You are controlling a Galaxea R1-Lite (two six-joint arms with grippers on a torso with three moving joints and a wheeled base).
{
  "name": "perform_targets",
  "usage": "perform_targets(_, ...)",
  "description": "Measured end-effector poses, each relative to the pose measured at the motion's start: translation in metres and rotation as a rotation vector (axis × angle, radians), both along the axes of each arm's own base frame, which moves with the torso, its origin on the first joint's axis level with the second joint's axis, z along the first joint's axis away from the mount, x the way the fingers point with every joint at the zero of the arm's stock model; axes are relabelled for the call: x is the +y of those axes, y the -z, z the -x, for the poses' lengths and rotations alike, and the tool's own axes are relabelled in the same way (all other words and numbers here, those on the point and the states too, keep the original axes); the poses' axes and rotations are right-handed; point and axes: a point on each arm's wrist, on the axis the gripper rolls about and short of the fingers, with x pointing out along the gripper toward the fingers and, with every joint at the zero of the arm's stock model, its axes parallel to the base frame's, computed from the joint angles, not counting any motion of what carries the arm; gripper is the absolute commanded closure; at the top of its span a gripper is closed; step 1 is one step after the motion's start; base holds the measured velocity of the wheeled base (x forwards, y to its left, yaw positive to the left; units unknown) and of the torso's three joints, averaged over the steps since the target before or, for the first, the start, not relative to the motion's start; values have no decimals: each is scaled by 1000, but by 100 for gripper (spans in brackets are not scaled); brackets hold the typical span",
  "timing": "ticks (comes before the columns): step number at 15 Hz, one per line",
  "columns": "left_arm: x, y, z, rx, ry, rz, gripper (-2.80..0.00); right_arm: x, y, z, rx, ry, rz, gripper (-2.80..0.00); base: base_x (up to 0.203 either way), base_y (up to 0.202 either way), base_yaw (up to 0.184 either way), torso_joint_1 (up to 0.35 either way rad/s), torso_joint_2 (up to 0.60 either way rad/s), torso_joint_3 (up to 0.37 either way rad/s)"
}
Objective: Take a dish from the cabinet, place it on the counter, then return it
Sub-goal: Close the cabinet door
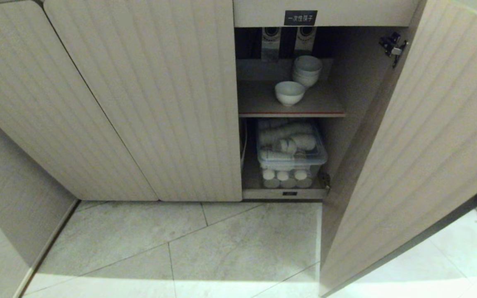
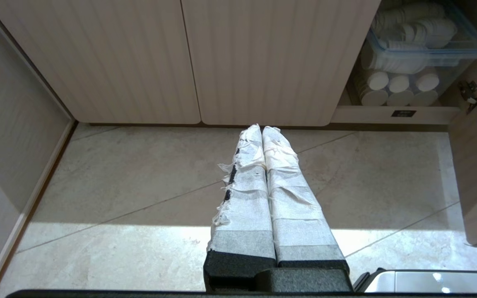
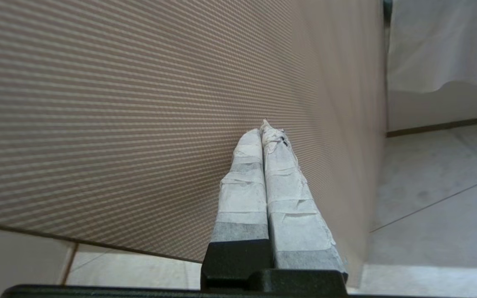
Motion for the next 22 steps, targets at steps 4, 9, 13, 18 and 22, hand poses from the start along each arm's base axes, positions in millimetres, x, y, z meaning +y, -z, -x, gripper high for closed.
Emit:
perform_targets(4,0,0,0,0,0,0,0,7,-3,-12,31,-3,-39,0,0,0,0,0,0,0)
perform_targets(9,0,0,0,0,0,0,0,17,-14,-35,49,3,-78,0,0,0,0,0,0,0)
perform_targets(13,0,0,0,0,0,0,0,25,-23,-53,59,9,-136,0,0,0,0,0,0,0)
perform_targets(18,0,0,0,0,0,1,0,35,-39,-71,61,0,-247,0,0,0,0,0,0,0)
perform_targets(22,0,0,0,0,0,0,0,43,-50,-89,46,-3,-290,0,0,0,0,0,0,0)
